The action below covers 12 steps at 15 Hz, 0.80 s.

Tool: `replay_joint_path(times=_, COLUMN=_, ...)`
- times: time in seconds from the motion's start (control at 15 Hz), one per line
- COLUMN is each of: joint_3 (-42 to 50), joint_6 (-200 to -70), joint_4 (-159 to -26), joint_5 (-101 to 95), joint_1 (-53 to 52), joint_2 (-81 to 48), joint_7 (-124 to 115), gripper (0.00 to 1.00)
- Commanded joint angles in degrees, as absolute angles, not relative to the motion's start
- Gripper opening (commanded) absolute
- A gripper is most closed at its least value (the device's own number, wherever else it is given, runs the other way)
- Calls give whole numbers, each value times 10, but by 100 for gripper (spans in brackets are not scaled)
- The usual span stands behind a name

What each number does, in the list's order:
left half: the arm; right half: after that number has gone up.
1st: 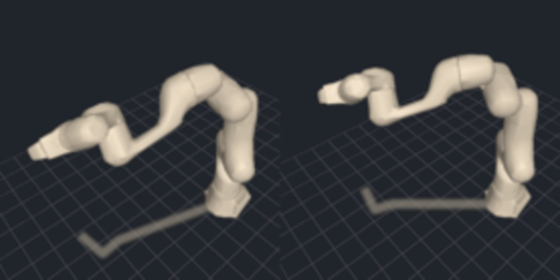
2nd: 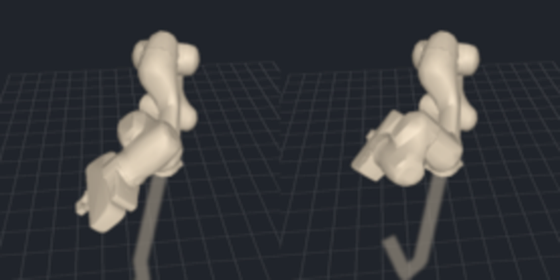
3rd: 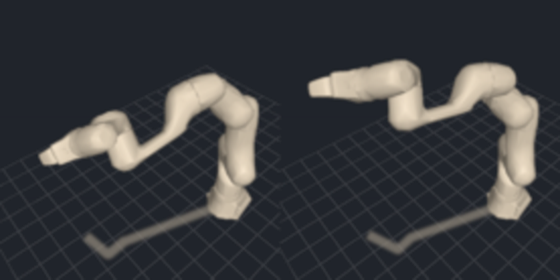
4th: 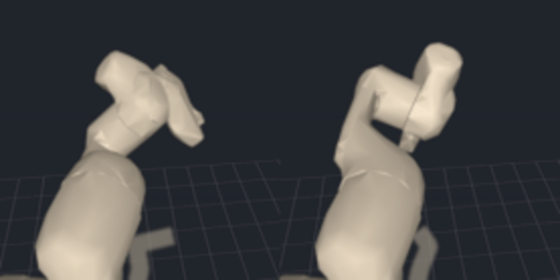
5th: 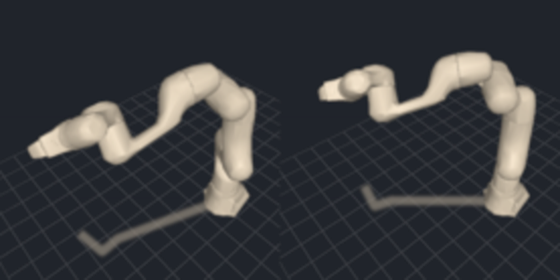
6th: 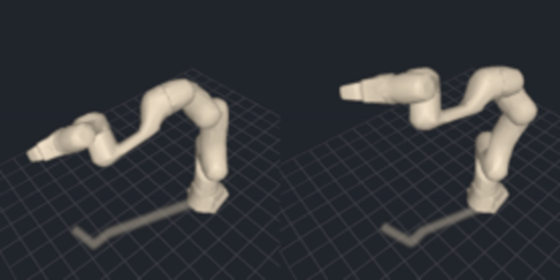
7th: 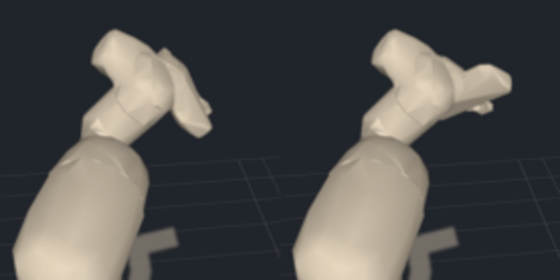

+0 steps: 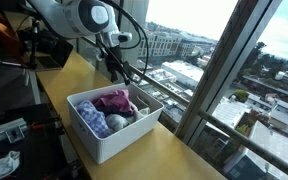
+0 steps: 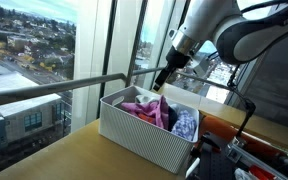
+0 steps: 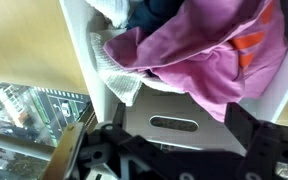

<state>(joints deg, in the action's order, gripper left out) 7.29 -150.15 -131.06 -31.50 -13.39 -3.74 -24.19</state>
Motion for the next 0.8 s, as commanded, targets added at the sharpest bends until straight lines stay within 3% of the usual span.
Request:
replay_joint_path(times=0.0, joint_3=33, joint_6=-1488, joint_4=-1311, joint_5=-322, joint_1=-96, joint_2=-19, joint_7=-247, gripper=100)
replay_joint_path(times=0.73, joint_3=18, joint_6=-1483, joint_4=-1313, joint_5=-323, joint_1=-82, joint_2=-20, joint_7=-249, gripper=100)
